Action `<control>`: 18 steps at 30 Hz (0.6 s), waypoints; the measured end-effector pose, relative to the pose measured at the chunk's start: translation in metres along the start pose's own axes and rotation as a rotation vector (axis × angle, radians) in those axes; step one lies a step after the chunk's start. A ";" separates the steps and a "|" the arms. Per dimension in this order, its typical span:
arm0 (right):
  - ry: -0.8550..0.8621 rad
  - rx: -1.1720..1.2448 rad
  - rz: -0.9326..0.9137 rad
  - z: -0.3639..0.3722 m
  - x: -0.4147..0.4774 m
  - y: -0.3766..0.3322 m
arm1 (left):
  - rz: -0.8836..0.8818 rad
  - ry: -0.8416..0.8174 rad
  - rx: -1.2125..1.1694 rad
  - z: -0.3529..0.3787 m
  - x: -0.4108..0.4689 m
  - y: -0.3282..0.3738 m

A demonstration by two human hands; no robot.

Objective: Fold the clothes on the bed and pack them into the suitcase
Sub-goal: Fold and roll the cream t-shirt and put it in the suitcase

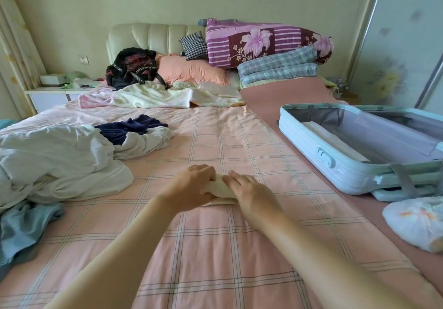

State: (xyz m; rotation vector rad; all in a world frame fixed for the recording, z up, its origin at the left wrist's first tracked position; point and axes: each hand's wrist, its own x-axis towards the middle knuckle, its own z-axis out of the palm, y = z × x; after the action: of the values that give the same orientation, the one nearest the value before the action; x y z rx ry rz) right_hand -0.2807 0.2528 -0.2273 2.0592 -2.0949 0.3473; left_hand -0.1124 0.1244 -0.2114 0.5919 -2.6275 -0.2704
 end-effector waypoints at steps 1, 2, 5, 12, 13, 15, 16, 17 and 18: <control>0.019 -0.028 -0.012 0.004 0.003 -0.001 | 0.008 0.003 0.001 0.003 0.000 -0.002; 0.011 -0.030 -0.010 0.008 0.005 -0.002 | 0.013 -0.003 0.024 0.009 -0.002 -0.004; -0.124 -0.029 0.054 0.014 0.013 0.005 | -0.033 -0.094 0.200 0.024 -0.008 -0.010; -0.206 -0.222 0.117 0.015 0.026 -0.009 | -0.083 -0.179 0.301 0.029 0.004 -0.007; -0.191 -0.223 0.124 0.019 0.030 -0.008 | -0.094 -0.178 0.281 0.030 0.005 -0.008; -0.119 -0.227 0.117 0.022 0.037 -0.005 | -0.098 -0.164 0.232 0.030 0.007 -0.009; -0.086 -0.235 0.100 0.023 0.040 -0.002 | -0.100 -0.155 0.204 0.029 0.007 -0.009; -0.065 -0.248 0.081 0.022 0.041 -0.001 | -0.096 -0.143 0.184 0.028 0.007 -0.009; -0.051 -0.254 0.050 0.019 0.041 0.001 | -0.083 -0.126 0.177 0.026 0.005 -0.010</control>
State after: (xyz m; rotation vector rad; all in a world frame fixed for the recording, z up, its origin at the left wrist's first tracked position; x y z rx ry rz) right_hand -0.2817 0.2078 -0.2334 1.8907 -2.0976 0.0319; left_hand -0.1252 0.1160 -0.2356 0.7669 -2.7710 -0.1025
